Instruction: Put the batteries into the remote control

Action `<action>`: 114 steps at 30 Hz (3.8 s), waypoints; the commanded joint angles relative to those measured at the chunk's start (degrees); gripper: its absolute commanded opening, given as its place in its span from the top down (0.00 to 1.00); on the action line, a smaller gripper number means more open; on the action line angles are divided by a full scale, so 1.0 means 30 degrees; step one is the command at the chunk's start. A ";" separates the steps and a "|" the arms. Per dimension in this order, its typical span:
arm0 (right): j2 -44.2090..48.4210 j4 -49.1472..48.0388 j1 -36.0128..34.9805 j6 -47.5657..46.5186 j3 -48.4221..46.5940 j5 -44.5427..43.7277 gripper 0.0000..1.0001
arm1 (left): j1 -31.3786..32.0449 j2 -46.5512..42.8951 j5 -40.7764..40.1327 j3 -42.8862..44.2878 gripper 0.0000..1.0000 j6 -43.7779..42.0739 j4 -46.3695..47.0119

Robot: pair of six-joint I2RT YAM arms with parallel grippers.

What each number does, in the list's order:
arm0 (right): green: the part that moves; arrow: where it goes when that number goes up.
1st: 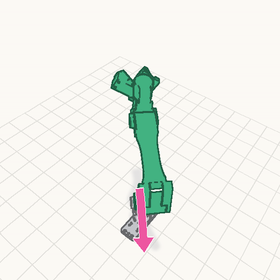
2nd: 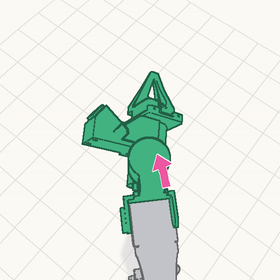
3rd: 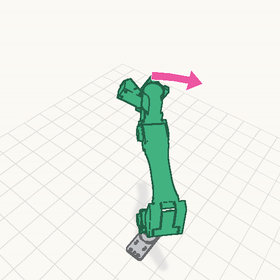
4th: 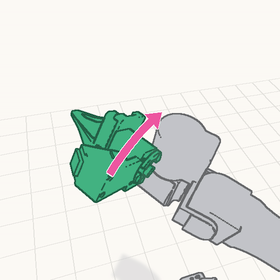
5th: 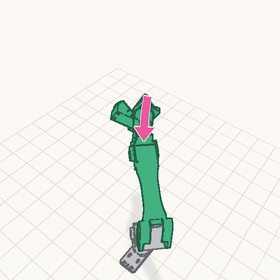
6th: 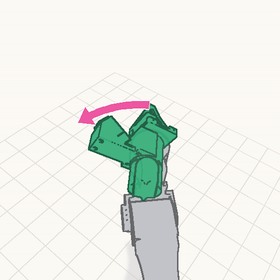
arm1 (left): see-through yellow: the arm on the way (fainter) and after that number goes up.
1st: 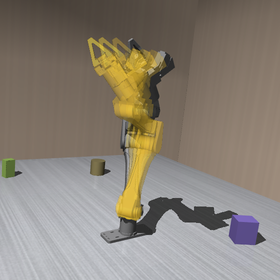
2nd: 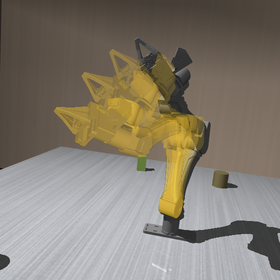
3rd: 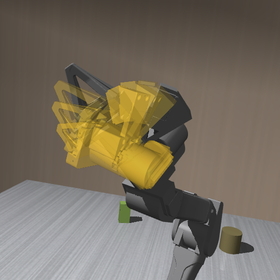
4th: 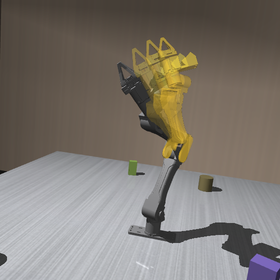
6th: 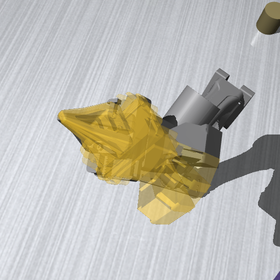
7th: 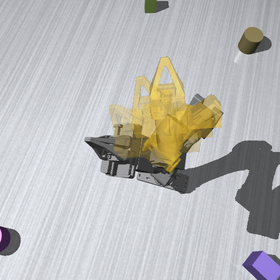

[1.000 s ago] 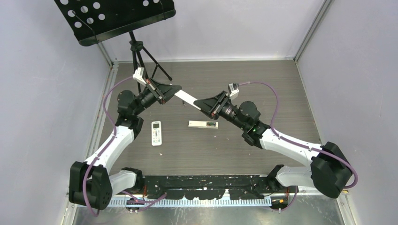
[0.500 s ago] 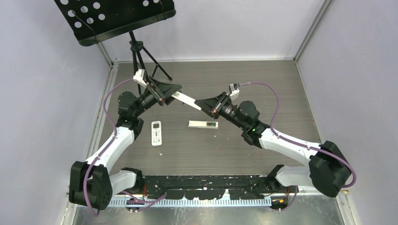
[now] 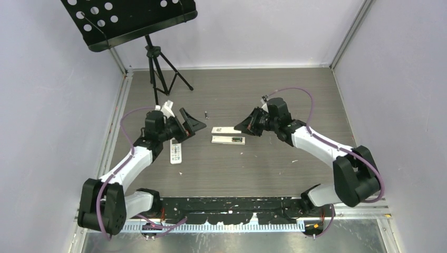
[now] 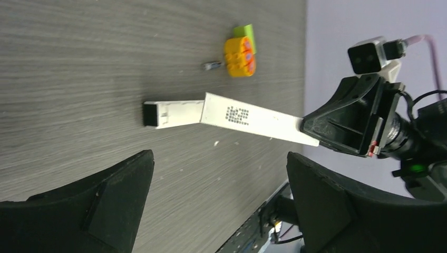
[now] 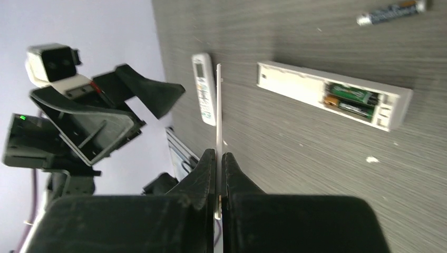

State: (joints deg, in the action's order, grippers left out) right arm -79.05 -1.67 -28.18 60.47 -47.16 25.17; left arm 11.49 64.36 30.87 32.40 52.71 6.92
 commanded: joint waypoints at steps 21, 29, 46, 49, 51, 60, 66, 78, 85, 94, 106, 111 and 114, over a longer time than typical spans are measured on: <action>-0.4336 -0.2227 0.1419 -0.3194 -0.0747 0.4420 1.00 | 0.0460 0.8047 0.1893 0.0206 0.35 -0.1426 0.3129; -0.5102 -0.0568 0.1484 -0.4201 -0.1079 0.3611 1.00 | 0.0549 0.8879 0.1948 0.0347 0.39 -0.1485 0.3417; -0.6510 0.4189 0.1983 -0.6840 -0.1901 0.1962 1.00 | 0.1181 1.0007 0.1436 0.1158 0.39 -0.1921 0.3466; -0.6699 0.4250 0.1983 -0.6984 -0.1733 0.1525 1.00 | 0.1474 1.0351 0.1286 0.1500 0.39 -0.2099 0.3475; -0.6813 0.4130 0.1983 -0.7102 -0.1608 0.1251 1.00 | 0.1624 1.0568 0.1115 0.1736 0.39 -0.2241 0.3425; -0.7164 0.4065 0.1990 -0.7914 -0.1370 -0.0132 1.00 | 0.2542 1.1336 0.0042 0.2736 0.48 -0.3682 0.1699; -0.7058 0.4204 0.1961 -0.8113 -0.1161 -0.0422 1.00 | 0.2969 1.1665 -0.1194 0.3363 0.53 -0.4574 -0.0451; -0.6925 0.4721 0.1983 -0.8209 -0.1614 -0.0437 1.00 | 0.3902 1.2637 -0.3641 0.3727 0.64 -0.5822 -0.3729; -0.6842 0.4925 0.1983 -0.8318 -0.2282 -0.0658 1.00 | 0.3964 1.2687 -0.4256 0.3672 0.63 -0.6078 -0.4324; -0.7083 0.3370 0.1984 -0.8390 -0.2326 -0.0352 1.00 | 0.3964 1.2879 -0.3994 0.3889 0.60 -0.6312 -0.4390; -0.6099 0.5949 0.2056 -0.8302 -0.1874 -0.1343 0.83 | 0.3993 1.3409 -0.3980 0.4142 0.69 -0.6724 -0.4737; -0.4474 0.6753 0.2341 -0.8408 -0.1771 -0.1651 0.67 | 0.3995 1.3538 -0.4527 0.4308 0.71 -0.7115 -0.5322; -0.3782 0.7558 0.2529 -0.8725 -0.1829 -0.1824 0.65 | 0.3997 1.3659 -0.4604 0.4373 0.72 -0.7142 -0.5455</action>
State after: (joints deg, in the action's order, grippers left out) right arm -95.11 15.25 -21.87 36.86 -52.64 23.99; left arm 23.18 100.31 28.49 48.16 36.77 2.28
